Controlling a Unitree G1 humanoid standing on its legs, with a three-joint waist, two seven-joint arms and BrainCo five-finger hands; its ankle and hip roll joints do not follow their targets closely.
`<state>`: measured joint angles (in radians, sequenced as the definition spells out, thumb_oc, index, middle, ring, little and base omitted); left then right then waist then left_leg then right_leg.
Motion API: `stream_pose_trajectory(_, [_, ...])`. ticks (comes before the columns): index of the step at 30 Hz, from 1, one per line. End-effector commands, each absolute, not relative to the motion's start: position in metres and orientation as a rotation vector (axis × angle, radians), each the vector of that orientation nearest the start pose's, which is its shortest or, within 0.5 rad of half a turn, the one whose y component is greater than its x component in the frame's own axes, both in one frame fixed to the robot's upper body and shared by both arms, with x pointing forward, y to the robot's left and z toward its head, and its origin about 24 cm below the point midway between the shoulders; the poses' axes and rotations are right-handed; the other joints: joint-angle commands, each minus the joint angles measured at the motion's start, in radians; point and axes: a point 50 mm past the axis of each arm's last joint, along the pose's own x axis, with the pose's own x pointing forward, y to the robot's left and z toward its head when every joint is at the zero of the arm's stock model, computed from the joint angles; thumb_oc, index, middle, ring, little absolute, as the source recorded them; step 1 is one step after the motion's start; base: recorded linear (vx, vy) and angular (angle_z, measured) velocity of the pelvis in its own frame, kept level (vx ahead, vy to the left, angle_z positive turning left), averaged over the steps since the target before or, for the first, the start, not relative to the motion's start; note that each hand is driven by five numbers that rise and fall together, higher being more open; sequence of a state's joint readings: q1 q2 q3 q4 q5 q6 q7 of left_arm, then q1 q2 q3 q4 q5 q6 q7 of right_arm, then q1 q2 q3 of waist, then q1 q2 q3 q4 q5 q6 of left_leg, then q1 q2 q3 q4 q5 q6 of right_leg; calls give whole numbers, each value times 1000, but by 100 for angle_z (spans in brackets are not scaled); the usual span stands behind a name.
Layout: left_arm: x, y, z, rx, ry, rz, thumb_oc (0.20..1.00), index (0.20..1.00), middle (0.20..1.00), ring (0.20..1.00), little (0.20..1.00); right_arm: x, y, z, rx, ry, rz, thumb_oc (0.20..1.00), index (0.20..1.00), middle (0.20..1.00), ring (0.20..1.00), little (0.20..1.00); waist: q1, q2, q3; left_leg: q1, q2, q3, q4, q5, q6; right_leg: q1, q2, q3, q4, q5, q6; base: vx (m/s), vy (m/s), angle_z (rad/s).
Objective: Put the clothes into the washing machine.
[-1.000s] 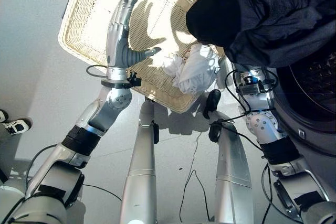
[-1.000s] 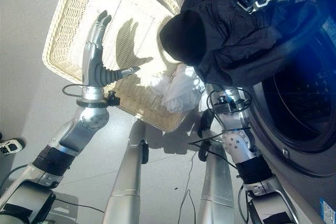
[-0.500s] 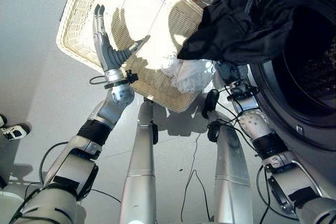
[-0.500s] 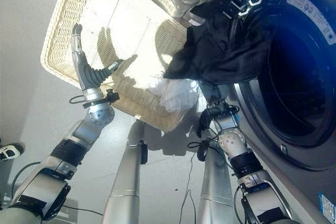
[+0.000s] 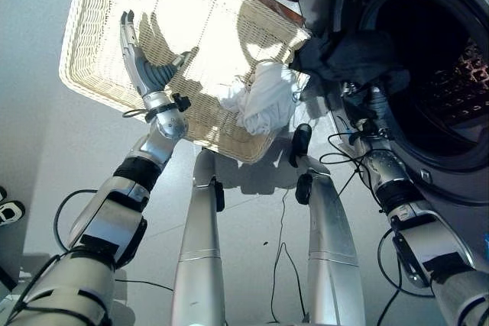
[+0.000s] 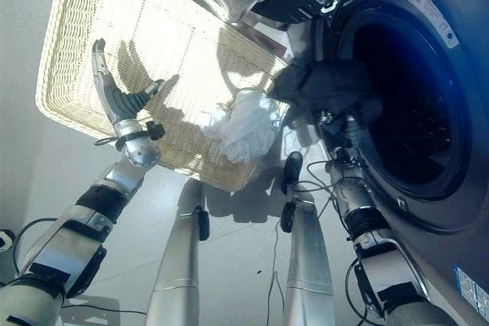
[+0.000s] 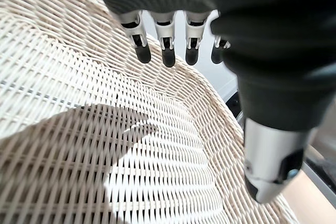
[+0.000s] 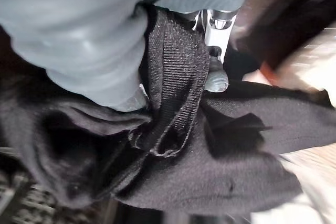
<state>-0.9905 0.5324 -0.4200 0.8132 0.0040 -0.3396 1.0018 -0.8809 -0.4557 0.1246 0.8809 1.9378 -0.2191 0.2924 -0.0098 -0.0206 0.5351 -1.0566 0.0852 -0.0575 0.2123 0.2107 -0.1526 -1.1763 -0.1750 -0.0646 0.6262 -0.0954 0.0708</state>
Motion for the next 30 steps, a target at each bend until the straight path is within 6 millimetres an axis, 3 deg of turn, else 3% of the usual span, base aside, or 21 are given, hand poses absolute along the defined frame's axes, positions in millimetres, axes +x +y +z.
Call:
stream_pose_trajectory(1, [375, 209, 239, 397, -807, 743, 1000, 1000, 1000, 1000, 1000, 375, -310, 194, 1373, -641, -287, 200, 200, 200, 200, 200, 1, 29, -15, -7, -62, 38, 121, -110, 33, 77, 73, -51, -231, 199, 52, 7, -47, -1])
stream_pose_trajectory(2, [373, 212, 232, 418, -805, 731, 1000, 1000, 1000, 1000, 1000, 360, -344, 218, 1363, -769, -468, 200, 200, 200, 200, 200, 5, 30, -15, -6, -59, 31, 132, -124, 32, 80, 72, -48, -231, 198, 53, 16, -68, -1])
stream_pose_trajectory(3, [371, 213, 225, 434, -803, 725, 1000, 1000, 1000, 1000, 1000, 348, -362, 232, 1362, -868, -577, 200, 200, 200, 200, 200, 5, 27, -15, -8, -58, 26, 139, -136, 33, 83, 73, -47, -234, 196, 54, 18, -77, -2])
stream_pose_trajectory(4, [370, 214, 221, 445, -800, 719, 1000, 1000, 1000, 1000, 1000, 338, -372, 238, 1354, -941, -652, 200, 200, 200, 200, 200, 5, 25, -15, -9, -57, 23, 141, -140, 33, 86, 74, -47, -236, 197, 54, 11, -87, -1])
stream_pose_trajectory(5, [368, 213, 216, 469, -803, 693, 1000, 1000, 1000, 1000, 1000, 322, -382, 257, 1298, -1073, -735, 200, 200, 200, 200, 200, 10, 20, -15, -10, -52, 22, 138, -143, 35, 89, 74, -55, -230, 195, 56, -1, -68, -1])
stream_pose_trajectory(6, [368, 212, 217, 473, -801, 676, 1000, 1000, 1000, 1000, 1000, 316, -382, 269, 1260, -1117, -755, 200, 200, 200, 200, 200, 9, 18, -15, -8, -53, 20, 136, -144, 34, 92, 75, -57, -234, 196, 57, -7, -57, 0])
stream_pose_trajectory(7, [369, 211, 221, 480, -803, 643, 1000, 1000, 1000, 1000, 1000, 311, -380, 285, 1204, -1169, -755, 344, 344, 344, 344, 344, 6, 15, -15, -9, -55, 20, 137, -146, 35, 92, 77, -57, -240, 200, 58, 0, 0, 0])
stream_pose_trajectory(8, [370, 207, 224, 519, -807, 562, 1000, 1000, 1000, 1000, 1000, 306, -376, 308, 1093, -1198, -723, 1000, 1000, 1000, 1000, 1000, 1, 9, -15, -9, -56, 18, 135, -146, 37, 94, 80, -57, -246, 205, 59, 0, 0, 0])
stream_pose_trajectory(9, [370, 207, 225, 517, -806, 561, 1000, 1000, 1000, 1000, 1000, 306, -374, 310, 1088, -1195, -728, 1000, 1000, 1000, 1000, 1000, 1, 10, -15, -9, -56, 18, 135, -146, 37, 94, 80, -57, -247, 205, 59, -32, 14, 0])
stream_pose_trajectory(10, [374, 203, 229, 583, -780, 418, 1000, 1000, 1000, 1000, 1000, 302, -373, 334, 954, -1183, -650, 1000, 1000, 1000, 1000, 1000, -5, 3, -15, -5, -59, 17, 132, -144, 41, 99, 81, -57, -256, 212, 60, -31, 27, -3])
stream_pose_trajectory(12, [376, 200, 227, 642, -745, 294, 1000, 1000, 1000, 1000, 1000, 302, -376, 342, 901, -1144, -610, 1000, 1000, 1000, 1000, 1000, -9, -1, -15, 1, -60, 16, 123, -141, 43, 106, 84, -55, -263, 214, 60, -25, 31, -8])
stream_pose_trajectory(15, [379, 189, 213, 755, -707, 122, 1000, 1000, 1000, 1000, 1000, 304, -404, 318, 869, -1026, -576, 1000, 1000, 1000, 1000, 1000, -4, 1, -15, 12, -68, 9, 121, -140, 50, 113, 86, -53, -258, 213, 57, 24, 27, -5])
stream_pose_trajectory(17, [382, 178, 213, 798, -684, 16, 1000, 1000, 1000, 1000, 1000, 309, -409, 307, 820, -940, -596, 1000, 1000, 1000, 1000, 1000, 1, 6, -15, 9, -69, 10, 128, -145, 53, 108, 82, -55, -250, 208, 56, 39, 9, 7])
stream_pose_trajectory(23, [389, 142, 226, 1030, -643, -223, 1000, 1000, 1000, 1000, 1000, 332, -390, 299, 666, -769, -646, 1000, 1000, 1000, 1000, 1000, 3, 19, -15, -2, -75, 15, 133, -154, 63, 98, 72, -61, -254, 212, 61, 7, -4, 1])
stream_pose_trajectory(30, [393, 115, 238, 1196, -660, -331, 1000, 1000, 1000, 1000, 1000, 347, -373, 291, 527, -643, -692, 1000, 1000, 1000, 1000, 1000, -8, 12, -15, -7, -73, 24, 135, -159, 67, 94, 71, -60, -263, 220, 67, 0, 0, 0])
